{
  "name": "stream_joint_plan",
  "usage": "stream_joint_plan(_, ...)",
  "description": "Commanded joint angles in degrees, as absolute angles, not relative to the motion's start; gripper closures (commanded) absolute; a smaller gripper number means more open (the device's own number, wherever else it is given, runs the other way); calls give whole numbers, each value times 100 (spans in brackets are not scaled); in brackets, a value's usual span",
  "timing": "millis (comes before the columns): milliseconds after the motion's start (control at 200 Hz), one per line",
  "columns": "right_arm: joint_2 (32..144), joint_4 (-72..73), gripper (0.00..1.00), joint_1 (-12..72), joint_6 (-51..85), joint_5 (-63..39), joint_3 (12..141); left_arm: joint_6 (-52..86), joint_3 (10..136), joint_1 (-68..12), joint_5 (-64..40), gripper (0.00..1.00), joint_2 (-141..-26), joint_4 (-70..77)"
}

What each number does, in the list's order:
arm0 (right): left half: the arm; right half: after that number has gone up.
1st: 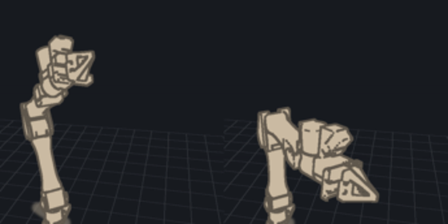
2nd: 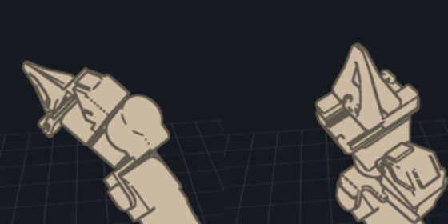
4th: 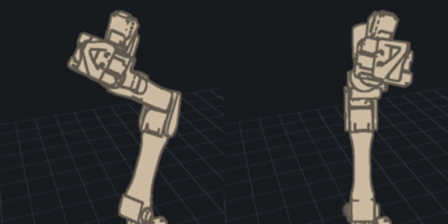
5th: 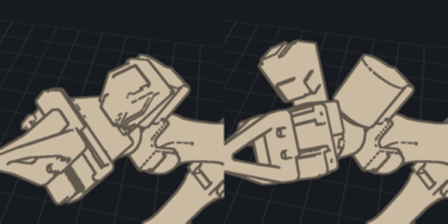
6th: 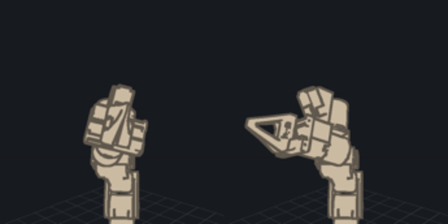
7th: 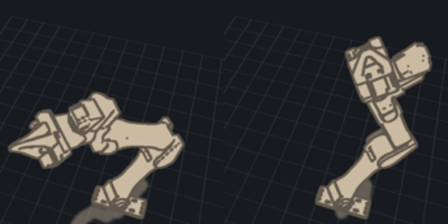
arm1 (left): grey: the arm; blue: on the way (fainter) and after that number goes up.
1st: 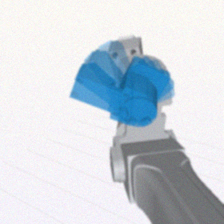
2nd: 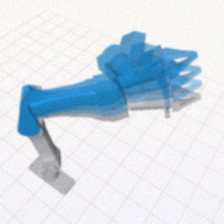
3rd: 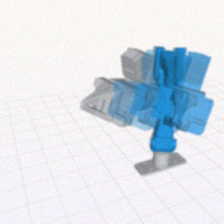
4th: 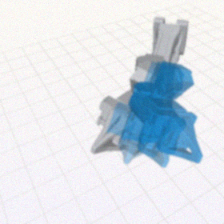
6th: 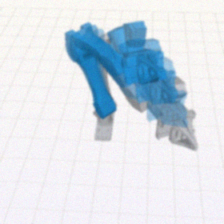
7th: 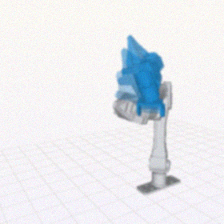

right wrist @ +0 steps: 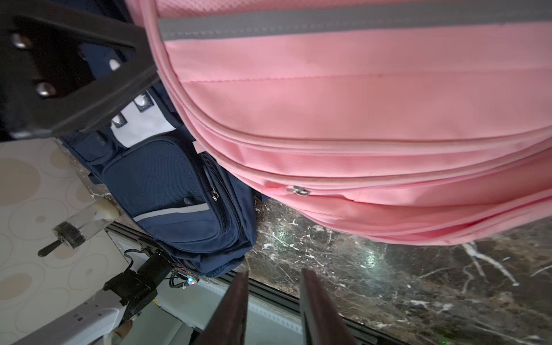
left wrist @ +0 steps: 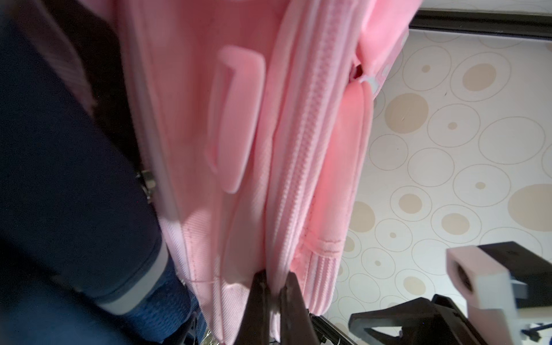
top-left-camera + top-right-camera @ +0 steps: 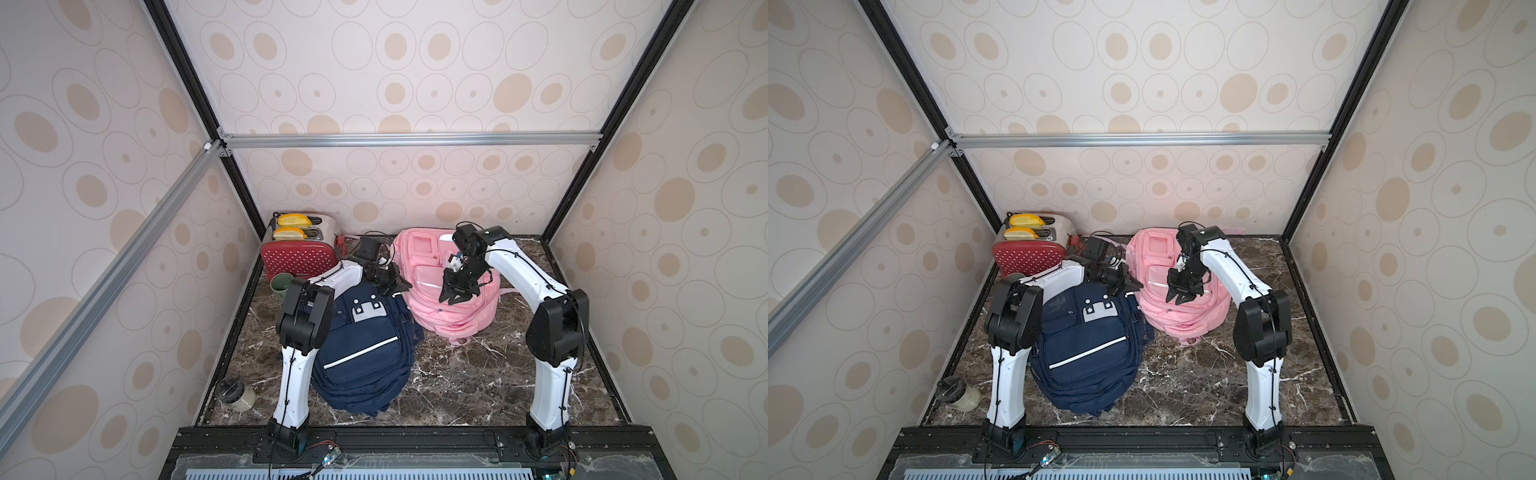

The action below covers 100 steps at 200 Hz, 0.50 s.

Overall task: Zip up the backpack
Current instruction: Zip the zipper on the backpack.

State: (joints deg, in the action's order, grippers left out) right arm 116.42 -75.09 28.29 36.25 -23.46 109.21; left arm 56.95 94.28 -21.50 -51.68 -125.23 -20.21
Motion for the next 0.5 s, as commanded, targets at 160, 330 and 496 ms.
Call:
stream_joint_plan(160, 11697, -7741, 64, 3199, 4332, -2005, 10651, 5807, 9264, -2232, -5145, 100, -12054, -1663)
stream_joint_plan(330, 11674, -7545, 64, 3235, 4459, -1908, 10338, 5775, 9185, -2241, -5159, 100, -11914, -1653)
stream_joint_plan(496, 11822, -7419, 64, 3236, 4575, -1833, 10321, 5770, 9106, -2280, -5159, 100, -11798, -1613)
